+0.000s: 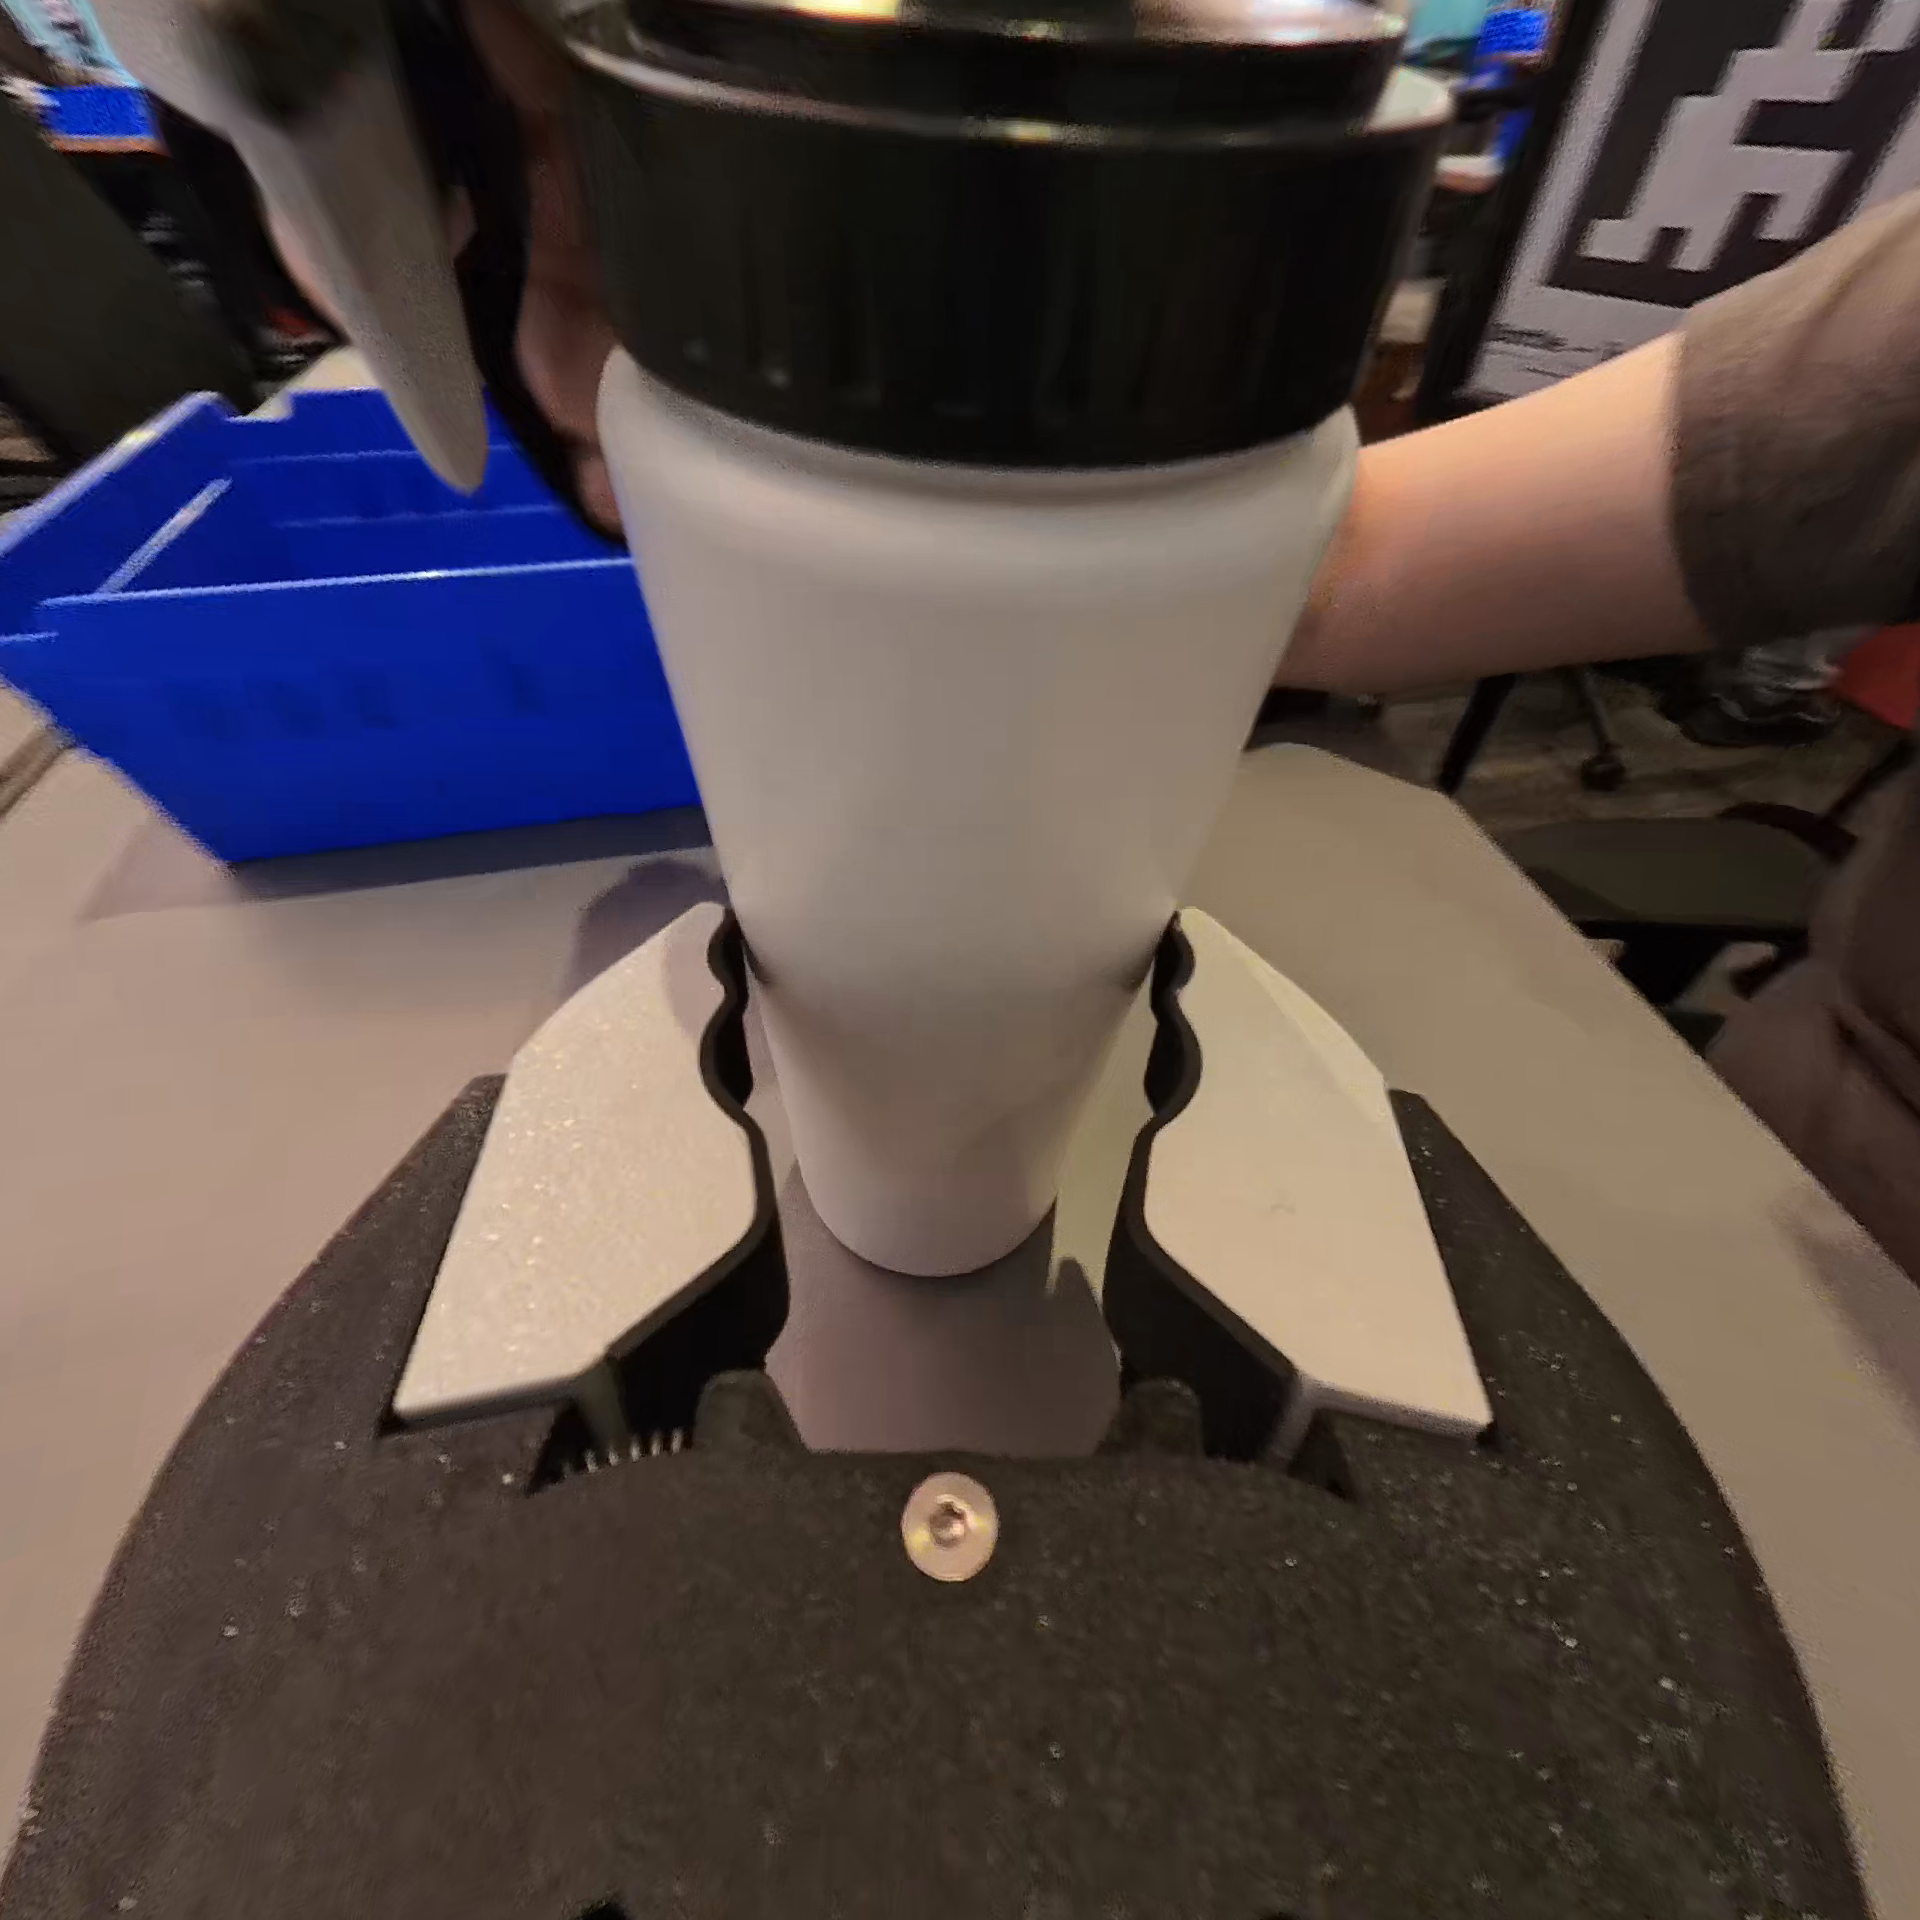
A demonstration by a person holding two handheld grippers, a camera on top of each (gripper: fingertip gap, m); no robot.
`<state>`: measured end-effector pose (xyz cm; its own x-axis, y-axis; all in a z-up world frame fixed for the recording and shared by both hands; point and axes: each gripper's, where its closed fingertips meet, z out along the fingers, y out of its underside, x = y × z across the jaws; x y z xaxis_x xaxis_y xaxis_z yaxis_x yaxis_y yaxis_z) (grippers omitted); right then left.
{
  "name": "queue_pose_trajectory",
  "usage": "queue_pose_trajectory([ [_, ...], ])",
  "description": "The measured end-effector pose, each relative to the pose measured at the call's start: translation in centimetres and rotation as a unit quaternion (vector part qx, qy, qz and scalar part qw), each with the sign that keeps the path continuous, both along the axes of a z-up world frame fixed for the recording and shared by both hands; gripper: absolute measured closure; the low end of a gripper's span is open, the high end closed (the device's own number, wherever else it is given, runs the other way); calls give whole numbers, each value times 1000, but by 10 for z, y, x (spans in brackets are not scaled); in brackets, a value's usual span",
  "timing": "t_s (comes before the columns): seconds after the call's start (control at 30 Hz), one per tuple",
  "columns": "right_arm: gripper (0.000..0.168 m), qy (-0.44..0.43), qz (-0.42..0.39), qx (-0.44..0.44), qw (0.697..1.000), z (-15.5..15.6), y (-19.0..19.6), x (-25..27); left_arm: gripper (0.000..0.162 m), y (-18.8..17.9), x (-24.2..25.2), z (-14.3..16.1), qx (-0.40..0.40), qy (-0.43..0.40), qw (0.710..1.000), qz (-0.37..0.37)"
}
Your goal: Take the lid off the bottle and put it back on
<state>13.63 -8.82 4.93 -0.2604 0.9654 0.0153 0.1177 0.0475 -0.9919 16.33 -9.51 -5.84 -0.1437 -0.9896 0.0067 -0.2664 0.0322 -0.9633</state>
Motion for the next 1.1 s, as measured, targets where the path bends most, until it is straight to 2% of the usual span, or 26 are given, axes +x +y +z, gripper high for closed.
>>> queue_pose_trajectory([
  [0.17,79,26,-162,37,986,22,34,-7,87,43,-11,0,2,8,991,134],
  [0.3,79,2,-293,77,953,14,60,-16,86,74,-23,0,-1,6,969,248],
  [0.37,81,6,-368,64,927,7,76,-18,86,82,-29,1,-19,1,958,285],
  [0.47,82,0,-413,36,910,-9,85,-24,86,87,-33,0,-9,4,950,312],
  [0.53,87,14,-413,19,910,-11,84,-26,86,87,-33,1,2,10,947,320],
  [0.57,93,23,-412,10,911,-10,84,-26,86,86,-32,0,4,13,947,322],
  [0.7,93,4,-396,24,918,-10,82,-27,86,84,-30,0,-4,14,950,311],
  [0.8,93,-15,-356,26,934,-10,77,-28,86,81,-30,0,-2,19,959,284],
  [0.9,93,-25,-249,24,968,-10,57,-31,87,66,-24,0,-8,17,976,216],
  [0.97,93,-30,-142,30,989,-10,30,-29,87,45,-18,0,2,16,990,142],
  [1.1,93,-23,30,11,999,-10,-19,-17,87,0,-10,-2,26,35,999,11],
])
